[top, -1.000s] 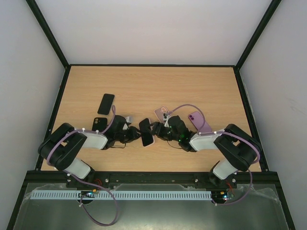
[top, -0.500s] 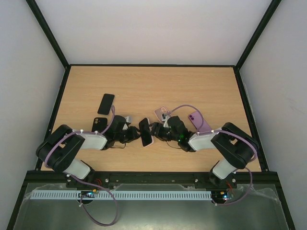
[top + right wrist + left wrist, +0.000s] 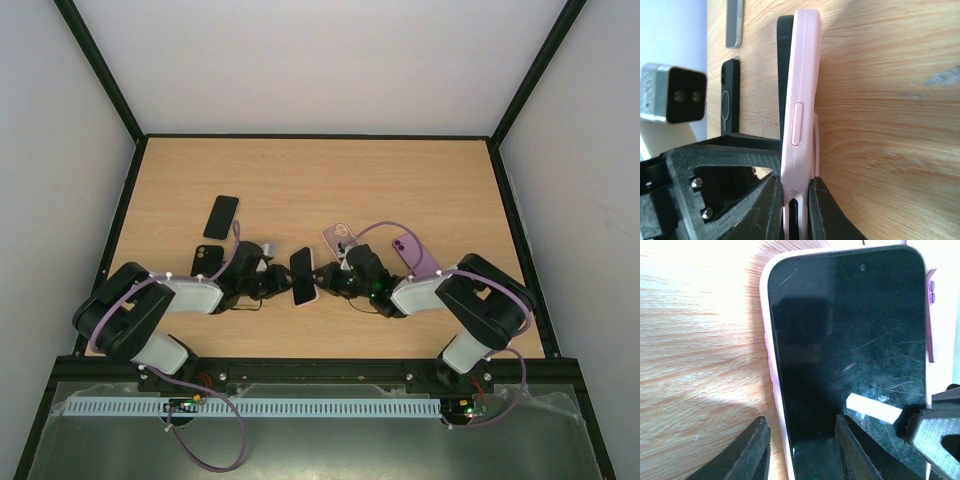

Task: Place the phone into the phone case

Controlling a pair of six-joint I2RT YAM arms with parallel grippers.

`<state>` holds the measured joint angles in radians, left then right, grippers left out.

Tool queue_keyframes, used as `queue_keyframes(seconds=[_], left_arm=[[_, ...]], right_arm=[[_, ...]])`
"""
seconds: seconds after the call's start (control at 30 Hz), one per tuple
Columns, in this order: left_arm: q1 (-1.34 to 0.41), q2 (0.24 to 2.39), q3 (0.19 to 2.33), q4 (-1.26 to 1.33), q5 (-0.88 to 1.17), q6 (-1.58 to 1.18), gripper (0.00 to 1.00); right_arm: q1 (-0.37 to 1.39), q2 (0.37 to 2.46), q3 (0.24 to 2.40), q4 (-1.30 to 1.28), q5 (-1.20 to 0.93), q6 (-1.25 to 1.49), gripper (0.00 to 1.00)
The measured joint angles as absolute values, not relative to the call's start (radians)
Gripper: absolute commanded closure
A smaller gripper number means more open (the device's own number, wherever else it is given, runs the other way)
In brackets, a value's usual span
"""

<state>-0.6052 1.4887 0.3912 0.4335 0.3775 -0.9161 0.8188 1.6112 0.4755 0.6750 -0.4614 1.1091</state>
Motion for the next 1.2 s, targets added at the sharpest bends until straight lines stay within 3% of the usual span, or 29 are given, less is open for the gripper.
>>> queue_keyframes(seconds=[0.13, 0.27, 0.43, 0.6, 0.73, 0.97, 1.2], left_arm=[[-0.607, 1.486, 0.391, 0.430, 0.374, -0.913, 0.61], [-0.609, 1.482, 0.393, 0.421, 0.373, -0.906, 0.59], [-0.611, 1.453, 0.392, 0.394, 0.373, -0.911, 0.46], [-0.610, 1.356, 0.351, 0.379, 0.389, -0.938, 0.25], [-0.604, 1.225, 0.322, 0.383, 0.417, -0.958, 0.17], [-0.587, 1.005, 0.321, 0.416, 0.487, -0.970, 0.20], [-0.584, 0.953, 0.312, 0.573, 0.604, -1.033, 0.37]], right_arm=[[0.820, 1.613, 0.473, 0.659, -0.447, 1.097, 0.98], [0.825, 1.612, 0.473, 0.651, -0.432, 1.072, 0.92], [0.827, 1.603, 0.472, 0.631, -0.403, 1.039, 0.98], [0.827, 1.522, 0.424, 0.613, -0.366, 1.023, 0.98], [0.827, 1.385, 0.379, 0.602, -0.354, 1.014, 0.98], [0.827, 1.129, 0.314, 0.655, -0.369, 1.019, 0.98], [0.827, 0.986, 0.268, 0.749, -0.411, 1.039, 0.98]])
